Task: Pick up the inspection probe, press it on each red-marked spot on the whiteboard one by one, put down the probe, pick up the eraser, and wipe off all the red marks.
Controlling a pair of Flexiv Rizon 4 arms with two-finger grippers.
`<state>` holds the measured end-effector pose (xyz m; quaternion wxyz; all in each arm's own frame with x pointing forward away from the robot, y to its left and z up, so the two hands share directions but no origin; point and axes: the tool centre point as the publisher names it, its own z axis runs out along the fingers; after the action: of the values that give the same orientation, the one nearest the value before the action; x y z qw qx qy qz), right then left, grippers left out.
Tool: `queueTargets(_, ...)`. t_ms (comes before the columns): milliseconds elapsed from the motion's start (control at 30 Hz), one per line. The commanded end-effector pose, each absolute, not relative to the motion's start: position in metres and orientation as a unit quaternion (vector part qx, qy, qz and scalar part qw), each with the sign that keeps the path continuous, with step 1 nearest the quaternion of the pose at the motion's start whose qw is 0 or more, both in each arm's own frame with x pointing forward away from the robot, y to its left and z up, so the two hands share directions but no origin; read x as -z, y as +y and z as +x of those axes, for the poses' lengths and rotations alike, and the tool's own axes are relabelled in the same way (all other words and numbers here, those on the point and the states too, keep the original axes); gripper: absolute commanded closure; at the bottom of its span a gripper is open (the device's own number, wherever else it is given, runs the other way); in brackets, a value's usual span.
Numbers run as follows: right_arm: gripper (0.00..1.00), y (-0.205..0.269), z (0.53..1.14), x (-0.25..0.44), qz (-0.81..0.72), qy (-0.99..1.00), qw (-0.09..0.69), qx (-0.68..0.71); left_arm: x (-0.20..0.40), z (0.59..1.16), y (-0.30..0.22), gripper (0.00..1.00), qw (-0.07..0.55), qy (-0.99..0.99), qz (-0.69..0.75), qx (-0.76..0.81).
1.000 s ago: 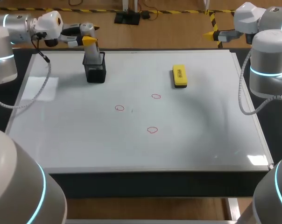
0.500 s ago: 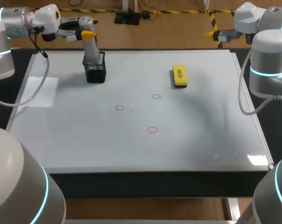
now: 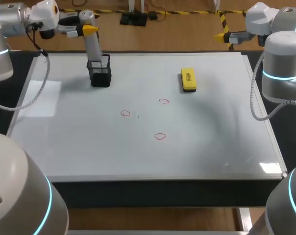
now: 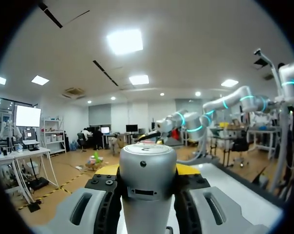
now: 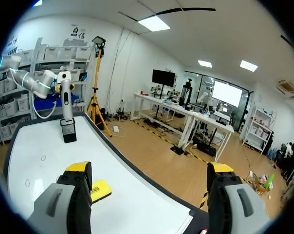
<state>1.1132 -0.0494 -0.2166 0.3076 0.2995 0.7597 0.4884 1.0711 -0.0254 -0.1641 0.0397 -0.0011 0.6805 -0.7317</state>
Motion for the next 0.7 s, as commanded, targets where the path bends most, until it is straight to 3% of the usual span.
queueTargets(33, 0.00, -0.050, 1.114, 0.217, 0.299, 0.760, 0.307, -0.488, 0.153, 1.061, -0.021, 1.00, 0.050, 0.692, -0.018, 0.720)
queueTargets(700, 0.00, -0.050, 1.114, 0.217, 0.299, 0.760, 0.307, -0.488, 0.153, 1.019, 0.030, 1.00, 0.142, 0.691, -0.092, 0.702)
